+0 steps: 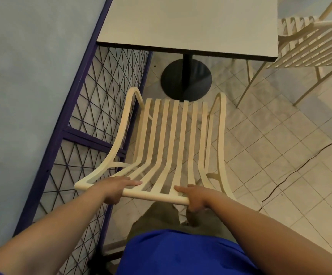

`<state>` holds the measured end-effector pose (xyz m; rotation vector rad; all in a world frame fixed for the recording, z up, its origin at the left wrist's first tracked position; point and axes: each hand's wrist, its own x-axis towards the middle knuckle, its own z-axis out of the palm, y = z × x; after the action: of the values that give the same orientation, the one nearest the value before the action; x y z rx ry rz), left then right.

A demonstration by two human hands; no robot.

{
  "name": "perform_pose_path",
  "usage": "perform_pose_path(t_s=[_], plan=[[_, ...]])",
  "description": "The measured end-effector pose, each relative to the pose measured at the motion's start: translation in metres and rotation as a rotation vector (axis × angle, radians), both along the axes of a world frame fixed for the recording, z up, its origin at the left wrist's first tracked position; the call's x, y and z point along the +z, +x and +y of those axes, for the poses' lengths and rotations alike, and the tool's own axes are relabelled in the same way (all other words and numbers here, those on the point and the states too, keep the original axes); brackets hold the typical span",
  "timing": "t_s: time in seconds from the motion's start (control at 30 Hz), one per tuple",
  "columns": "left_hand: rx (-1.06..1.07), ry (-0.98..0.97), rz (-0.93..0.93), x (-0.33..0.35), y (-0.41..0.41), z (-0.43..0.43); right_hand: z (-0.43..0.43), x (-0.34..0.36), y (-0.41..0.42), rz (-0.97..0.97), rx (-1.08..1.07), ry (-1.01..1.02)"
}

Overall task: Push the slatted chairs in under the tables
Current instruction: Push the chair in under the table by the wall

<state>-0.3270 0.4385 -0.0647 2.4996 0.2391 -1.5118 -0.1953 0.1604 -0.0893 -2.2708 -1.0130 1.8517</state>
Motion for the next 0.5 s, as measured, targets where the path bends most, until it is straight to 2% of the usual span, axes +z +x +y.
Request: perform_pose_path(t_s=[0.33,0.5], plan=[[-0.111,-0.119,0.091,0.003,0.01,0.012,0.005,0.009,-0.01,-0.08,-0.029,-0.121],[-0.14,-0.155,0.091,-0.003,0.008,0.017,0.011,0.02,-0.012,-0.125,-0.061,-0.11]])
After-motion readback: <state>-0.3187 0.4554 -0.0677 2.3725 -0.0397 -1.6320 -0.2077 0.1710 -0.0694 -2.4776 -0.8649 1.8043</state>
